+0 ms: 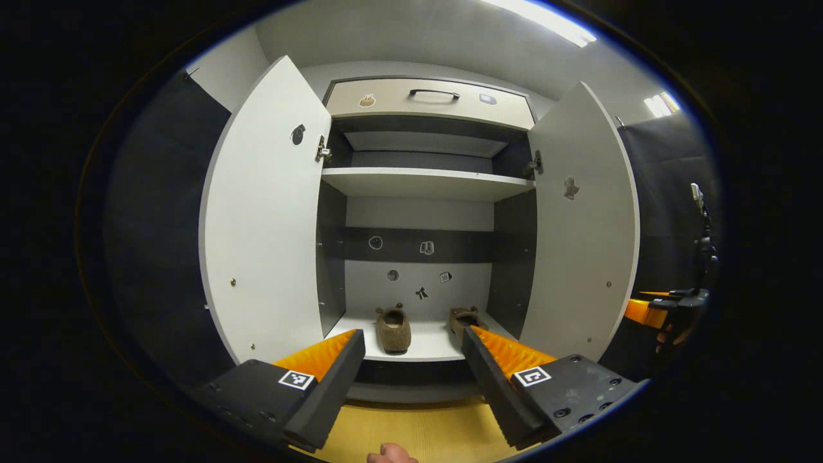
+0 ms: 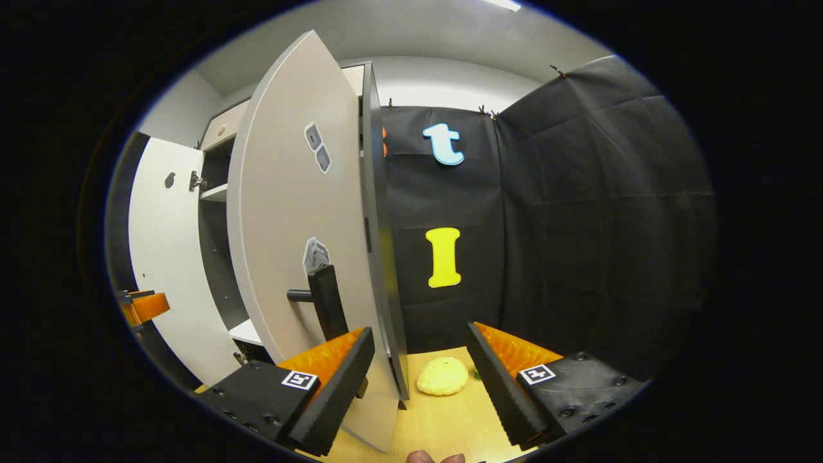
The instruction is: Grab one shoe with the right hand and put it into the shoe cabinet, grab the other shoe with the left hand and put it into the shoe cabinet; then close the right door with the right hand and the left door with the left hand.
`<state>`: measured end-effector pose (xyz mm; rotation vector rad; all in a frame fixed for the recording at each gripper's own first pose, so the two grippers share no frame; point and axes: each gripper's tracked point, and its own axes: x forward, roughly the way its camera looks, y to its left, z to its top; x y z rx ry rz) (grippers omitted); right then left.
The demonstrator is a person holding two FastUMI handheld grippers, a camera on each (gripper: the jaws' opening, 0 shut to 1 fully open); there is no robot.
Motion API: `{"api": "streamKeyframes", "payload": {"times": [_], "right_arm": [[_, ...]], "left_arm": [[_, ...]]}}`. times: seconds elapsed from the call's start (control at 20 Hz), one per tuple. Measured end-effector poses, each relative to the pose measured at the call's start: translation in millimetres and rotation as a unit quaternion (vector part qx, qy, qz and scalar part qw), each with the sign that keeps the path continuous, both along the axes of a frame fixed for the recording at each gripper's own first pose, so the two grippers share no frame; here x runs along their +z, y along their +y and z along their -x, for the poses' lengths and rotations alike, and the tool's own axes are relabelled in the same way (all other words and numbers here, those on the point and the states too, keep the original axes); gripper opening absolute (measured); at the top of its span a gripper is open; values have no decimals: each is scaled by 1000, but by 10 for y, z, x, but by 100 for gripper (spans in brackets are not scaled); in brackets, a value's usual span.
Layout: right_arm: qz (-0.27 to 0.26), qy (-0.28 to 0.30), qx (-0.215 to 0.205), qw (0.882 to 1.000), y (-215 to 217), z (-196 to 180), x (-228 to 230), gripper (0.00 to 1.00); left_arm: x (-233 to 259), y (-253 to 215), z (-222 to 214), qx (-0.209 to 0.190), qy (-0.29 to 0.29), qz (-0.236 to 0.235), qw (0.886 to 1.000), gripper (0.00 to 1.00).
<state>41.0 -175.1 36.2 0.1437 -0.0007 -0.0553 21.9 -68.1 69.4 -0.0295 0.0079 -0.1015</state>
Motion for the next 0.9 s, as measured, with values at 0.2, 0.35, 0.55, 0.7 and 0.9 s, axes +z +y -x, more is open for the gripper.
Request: {"api": "streamKeyframes", "payload": {"times": [0.2, 0.35, 0.55, 0.7, 0.9], "right_arm": [[8, 2, 10, 1000, 222, -12, -5, 98], [4, 5, 17, 1000, 403, -35, -18, 98], [3, 10, 25, 1000, 613, -84, -23, 98], [6, 13, 31, 999, 774, -115, -35, 98], [4, 13, 41, 999, 984, -162, -19, 98]], "left_arm": [[0, 102, 8, -7, 1, -2, 1000, 99], [14, 219, 35, -7, -1, -5, 1000, 97], [23, 348, 93, -11, -2, -3, 1000, 97], [53, 458, 166, -12, -8, -3, 1000, 97], [40, 575, 252, -14, -8, -6, 1000, 97]]}}
